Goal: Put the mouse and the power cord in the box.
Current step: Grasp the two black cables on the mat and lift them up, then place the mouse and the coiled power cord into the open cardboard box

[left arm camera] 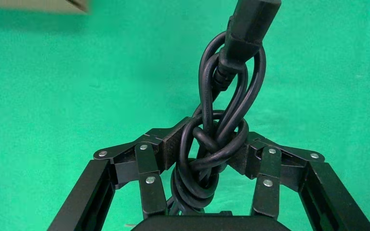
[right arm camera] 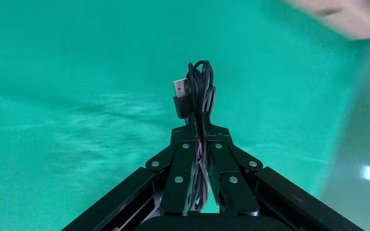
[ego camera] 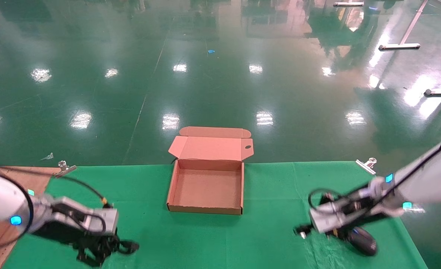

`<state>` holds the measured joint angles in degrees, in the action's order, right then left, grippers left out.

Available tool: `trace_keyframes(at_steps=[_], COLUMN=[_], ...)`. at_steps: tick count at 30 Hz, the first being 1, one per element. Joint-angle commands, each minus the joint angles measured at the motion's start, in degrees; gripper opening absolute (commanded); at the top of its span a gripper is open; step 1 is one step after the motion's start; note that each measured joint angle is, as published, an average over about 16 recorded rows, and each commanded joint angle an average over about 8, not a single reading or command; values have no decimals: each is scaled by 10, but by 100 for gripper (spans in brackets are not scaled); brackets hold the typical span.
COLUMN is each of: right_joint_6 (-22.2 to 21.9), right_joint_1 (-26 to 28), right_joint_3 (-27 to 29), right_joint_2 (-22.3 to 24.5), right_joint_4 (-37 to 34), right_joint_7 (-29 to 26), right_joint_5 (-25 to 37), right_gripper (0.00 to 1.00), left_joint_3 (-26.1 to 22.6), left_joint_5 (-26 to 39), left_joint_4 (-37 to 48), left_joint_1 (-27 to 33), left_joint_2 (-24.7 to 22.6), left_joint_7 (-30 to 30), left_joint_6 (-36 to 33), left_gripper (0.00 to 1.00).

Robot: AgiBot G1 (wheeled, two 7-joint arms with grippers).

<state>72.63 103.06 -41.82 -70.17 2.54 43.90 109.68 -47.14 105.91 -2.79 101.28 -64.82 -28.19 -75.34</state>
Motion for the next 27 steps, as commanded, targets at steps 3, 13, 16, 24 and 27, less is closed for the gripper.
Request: trace_keyframes(at_steps=[3,13,16,24,27], right_joint_6=[22,35,24,-8,-18], right_joint_1=[38,131,151,154,146], right_joint_3=[7,20,22,9,-7], right_joint_2=[-3,-47,-65,-83,-83], right_joint_4=[10,37,50,130,161], right_joint_7=[-4,-47,-63,-118,-139], right_joint_5=[-11,-27,-33,-59,-70], right_gripper=[0,0,0,0,0], left_joint_3=[-4,-3,3,18,21], left_joint_5=[6,8,2,-15,-19], left_joint_4=[-12,-30,-31,-24,-19], left_joint_1=[39,134,158,180,181], left_joint_2=[-4,-34,-48,-93,-101], left_joint_7=[-1,3,2,-3,-8], left_joint_6=[-14,-7,14,134,150], left_gripper=[0,0,0,0,0])
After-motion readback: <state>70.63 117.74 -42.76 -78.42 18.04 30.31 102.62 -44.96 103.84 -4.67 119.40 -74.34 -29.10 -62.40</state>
